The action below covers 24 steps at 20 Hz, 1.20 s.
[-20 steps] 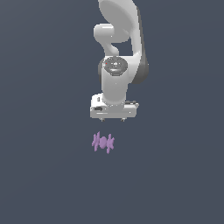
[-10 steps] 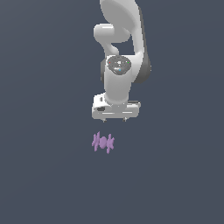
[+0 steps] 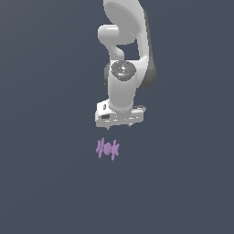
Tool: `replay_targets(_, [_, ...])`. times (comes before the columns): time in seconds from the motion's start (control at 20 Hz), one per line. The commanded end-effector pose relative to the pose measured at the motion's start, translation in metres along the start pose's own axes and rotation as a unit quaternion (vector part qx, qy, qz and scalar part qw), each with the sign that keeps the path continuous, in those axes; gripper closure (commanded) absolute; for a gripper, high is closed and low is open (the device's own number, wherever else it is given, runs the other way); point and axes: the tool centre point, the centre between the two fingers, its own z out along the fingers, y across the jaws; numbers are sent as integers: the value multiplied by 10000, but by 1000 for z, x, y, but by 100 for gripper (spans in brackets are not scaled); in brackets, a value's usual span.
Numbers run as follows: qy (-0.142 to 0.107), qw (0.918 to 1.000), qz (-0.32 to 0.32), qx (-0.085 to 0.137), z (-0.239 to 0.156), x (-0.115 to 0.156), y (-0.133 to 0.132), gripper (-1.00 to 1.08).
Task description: Pick up the object and move it to a goal position.
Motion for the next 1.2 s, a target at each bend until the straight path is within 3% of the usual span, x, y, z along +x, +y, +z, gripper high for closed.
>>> replay_targets(0.0, [0,9998,-193,-5,3,1,2,-92])
replay_targets(0.3, [2,9966,-827,-16,11,6,8,-92])
replay_targets(0.55, [5,9892,-1468,-23,19,10,14,-92])
replay_targets(0.85, [13,9748,-2229,-26,30,16,21,-92])
replay_targets(1.15, [26,9547,-2974,-23,40,21,28,-92])
